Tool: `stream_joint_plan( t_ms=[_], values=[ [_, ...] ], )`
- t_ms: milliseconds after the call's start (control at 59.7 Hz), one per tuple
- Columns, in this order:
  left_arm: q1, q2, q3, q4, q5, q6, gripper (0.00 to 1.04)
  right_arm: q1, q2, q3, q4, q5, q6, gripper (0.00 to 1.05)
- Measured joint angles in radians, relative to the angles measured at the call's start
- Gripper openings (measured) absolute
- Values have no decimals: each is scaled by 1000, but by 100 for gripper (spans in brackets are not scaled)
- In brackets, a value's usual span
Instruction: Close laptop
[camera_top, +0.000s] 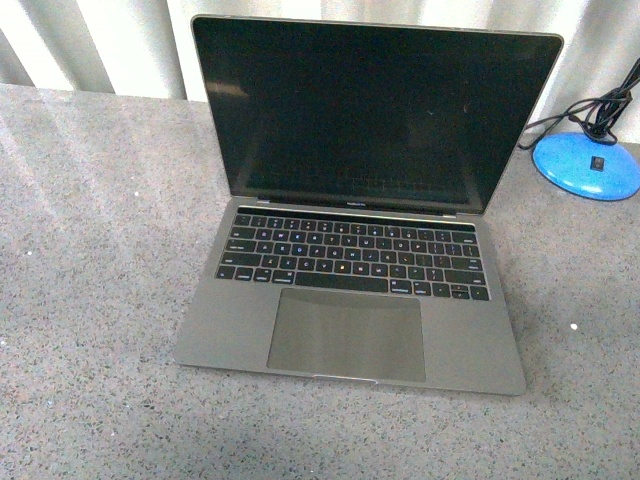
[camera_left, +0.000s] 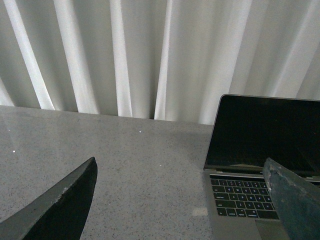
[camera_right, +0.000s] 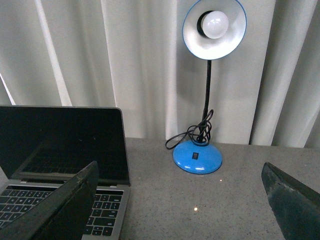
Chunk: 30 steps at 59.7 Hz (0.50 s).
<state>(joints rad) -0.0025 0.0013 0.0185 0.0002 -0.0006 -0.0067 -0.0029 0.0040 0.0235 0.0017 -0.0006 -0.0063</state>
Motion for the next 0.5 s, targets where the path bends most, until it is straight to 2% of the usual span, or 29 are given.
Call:
stream_joint_plan(
  t_ms=[502],
  values=[
    [0,0,0,0,0,0,98,0,0,0,0,0,0,95]
  ],
)
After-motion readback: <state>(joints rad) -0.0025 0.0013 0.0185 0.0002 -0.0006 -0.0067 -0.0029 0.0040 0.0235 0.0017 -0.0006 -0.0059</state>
